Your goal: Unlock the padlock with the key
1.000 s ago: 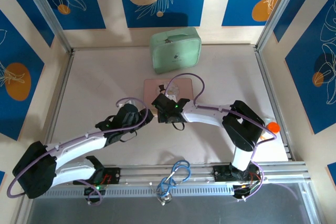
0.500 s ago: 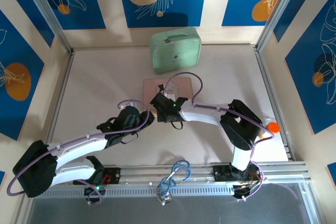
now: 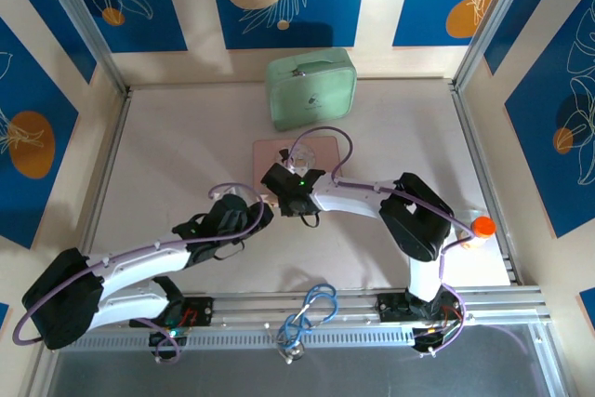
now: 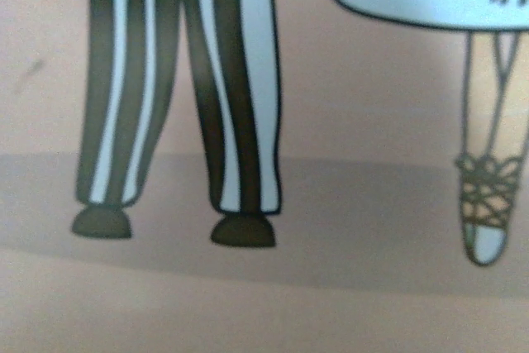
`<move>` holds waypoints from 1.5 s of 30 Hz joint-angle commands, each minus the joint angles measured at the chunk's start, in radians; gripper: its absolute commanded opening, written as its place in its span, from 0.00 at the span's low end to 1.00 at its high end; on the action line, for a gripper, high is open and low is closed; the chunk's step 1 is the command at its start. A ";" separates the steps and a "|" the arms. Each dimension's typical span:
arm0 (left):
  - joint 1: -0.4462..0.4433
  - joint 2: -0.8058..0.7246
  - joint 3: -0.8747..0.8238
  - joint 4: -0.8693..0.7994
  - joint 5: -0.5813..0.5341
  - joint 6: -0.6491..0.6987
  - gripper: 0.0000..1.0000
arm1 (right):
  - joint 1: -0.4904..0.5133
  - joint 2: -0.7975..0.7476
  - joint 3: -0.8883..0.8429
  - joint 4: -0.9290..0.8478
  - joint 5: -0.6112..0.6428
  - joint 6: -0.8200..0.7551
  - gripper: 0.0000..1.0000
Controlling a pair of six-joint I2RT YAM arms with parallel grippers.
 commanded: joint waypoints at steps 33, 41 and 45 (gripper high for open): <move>-0.146 0.270 -0.056 0.540 -0.089 0.152 0.64 | -0.101 0.046 0.161 -0.285 -0.315 -0.011 0.25; -0.146 0.392 -0.007 0.608 -0.060 0.182 0.50 | -0.145 0.051 0.164 -0.278 -0.401 -0.045 0.24; -0.146 0.428 -0.003 0.636 -0.069 0.172 0.48 | -0.159 0.059 0.167 -0.276 -0.432 -0.059 0.24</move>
